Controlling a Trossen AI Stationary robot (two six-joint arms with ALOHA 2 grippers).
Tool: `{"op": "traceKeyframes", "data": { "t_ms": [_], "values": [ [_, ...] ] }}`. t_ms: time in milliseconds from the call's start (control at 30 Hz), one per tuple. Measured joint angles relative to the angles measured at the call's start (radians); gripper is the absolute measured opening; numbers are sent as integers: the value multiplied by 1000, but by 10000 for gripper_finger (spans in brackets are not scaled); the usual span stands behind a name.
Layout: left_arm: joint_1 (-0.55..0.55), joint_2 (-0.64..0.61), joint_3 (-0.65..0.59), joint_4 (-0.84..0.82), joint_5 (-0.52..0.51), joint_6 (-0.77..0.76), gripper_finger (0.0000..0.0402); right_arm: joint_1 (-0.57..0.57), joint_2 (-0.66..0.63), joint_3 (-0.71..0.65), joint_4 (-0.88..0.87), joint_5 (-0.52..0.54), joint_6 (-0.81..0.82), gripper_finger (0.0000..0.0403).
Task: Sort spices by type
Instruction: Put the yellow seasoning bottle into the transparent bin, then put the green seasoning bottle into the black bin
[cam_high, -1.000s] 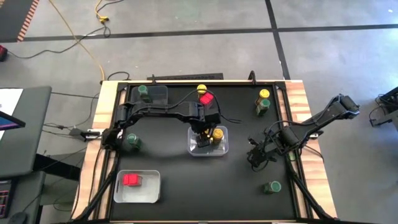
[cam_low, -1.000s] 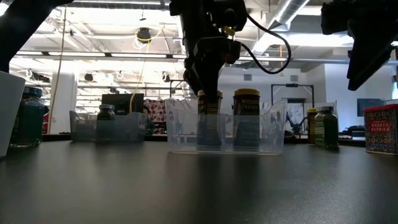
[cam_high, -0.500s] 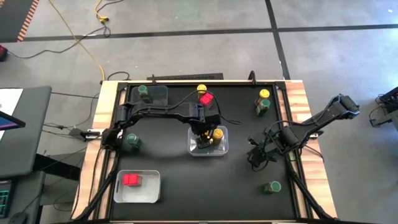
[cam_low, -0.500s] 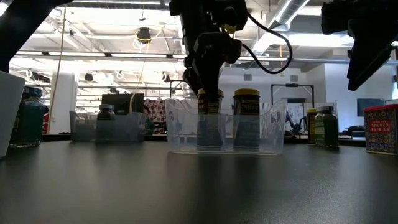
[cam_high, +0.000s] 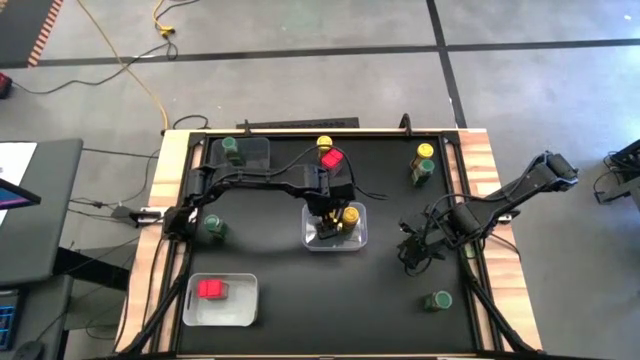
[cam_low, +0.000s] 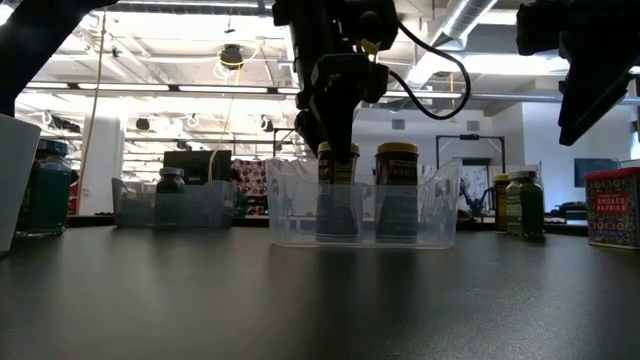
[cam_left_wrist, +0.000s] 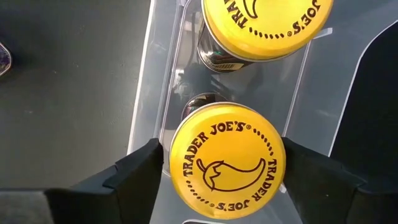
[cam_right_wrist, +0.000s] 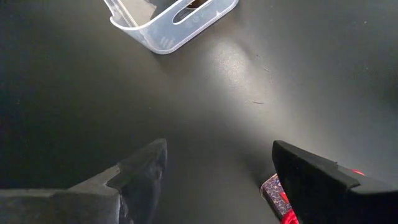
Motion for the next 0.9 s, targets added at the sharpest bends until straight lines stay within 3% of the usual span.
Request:
{"op": "traceKeyframes", "data": {
  "t_ms": [567,900],
  "values": [
    [13,0,82,-73,-25,32,301,0,0,0,0,0,0,317],
    [11,0,168,-254,-30,-8,301,-4,0,0,0,0,-12,317]
  ]
}}
